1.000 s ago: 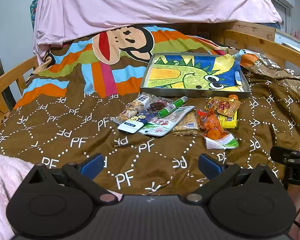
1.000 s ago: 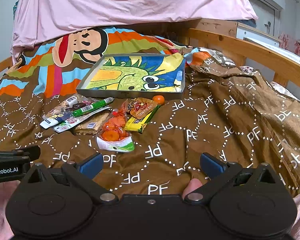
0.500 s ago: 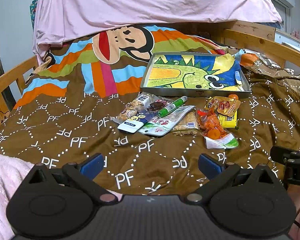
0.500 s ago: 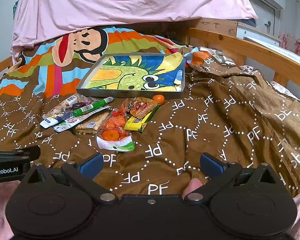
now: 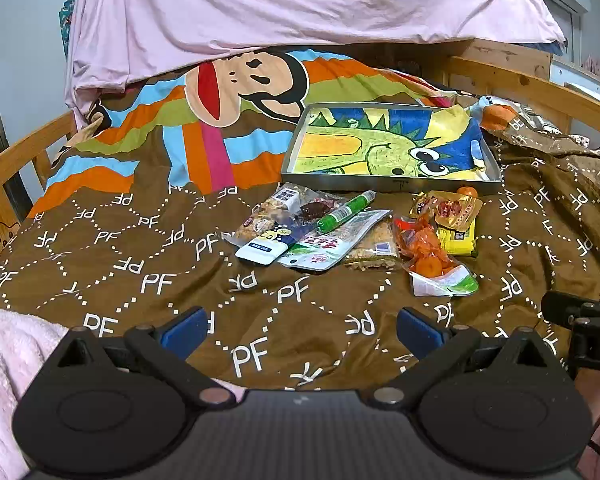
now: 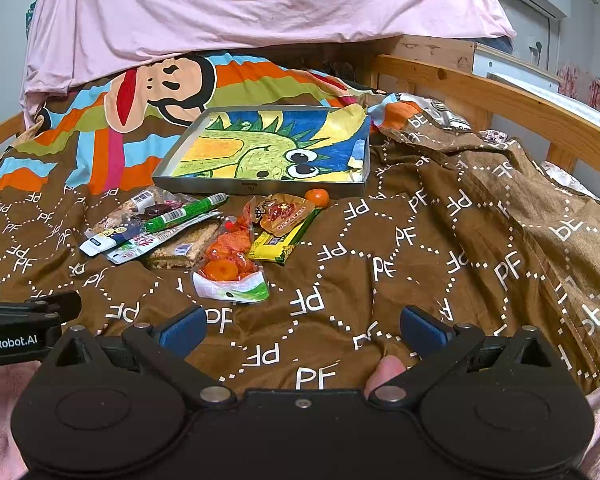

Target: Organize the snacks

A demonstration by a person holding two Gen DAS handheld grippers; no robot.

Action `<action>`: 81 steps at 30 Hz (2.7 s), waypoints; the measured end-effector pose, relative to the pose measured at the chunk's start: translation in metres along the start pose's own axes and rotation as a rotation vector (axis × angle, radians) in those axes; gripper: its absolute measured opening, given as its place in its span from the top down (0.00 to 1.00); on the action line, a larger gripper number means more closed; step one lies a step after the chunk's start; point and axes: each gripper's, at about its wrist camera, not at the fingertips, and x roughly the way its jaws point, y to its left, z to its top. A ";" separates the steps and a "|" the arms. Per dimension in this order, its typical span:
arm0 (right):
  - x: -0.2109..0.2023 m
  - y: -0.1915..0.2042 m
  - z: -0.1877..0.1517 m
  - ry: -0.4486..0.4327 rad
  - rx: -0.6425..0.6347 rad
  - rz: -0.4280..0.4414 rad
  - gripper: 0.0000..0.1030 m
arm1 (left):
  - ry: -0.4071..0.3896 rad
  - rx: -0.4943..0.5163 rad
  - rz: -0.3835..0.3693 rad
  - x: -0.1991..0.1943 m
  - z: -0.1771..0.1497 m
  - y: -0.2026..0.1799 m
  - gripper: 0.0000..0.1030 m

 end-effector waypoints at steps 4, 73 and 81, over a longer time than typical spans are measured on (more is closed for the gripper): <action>0.005 0.000 0.000 0.021 0.005 -0.004 0.01 | 0.015 0.009 -0.008 0.002 -0.001 0.002 0.00; 0.171 0.032 0.060 0.148 -0.236 0.398 0.20 | 0.145 0.329 -0.520 0.209 0.118 0.000 0.01; 0.170 0.044 0.058 0.188 -0.351 0.426 0.18 | 0.158 0.351 -0.638 0.221 0.118 0.006 0.01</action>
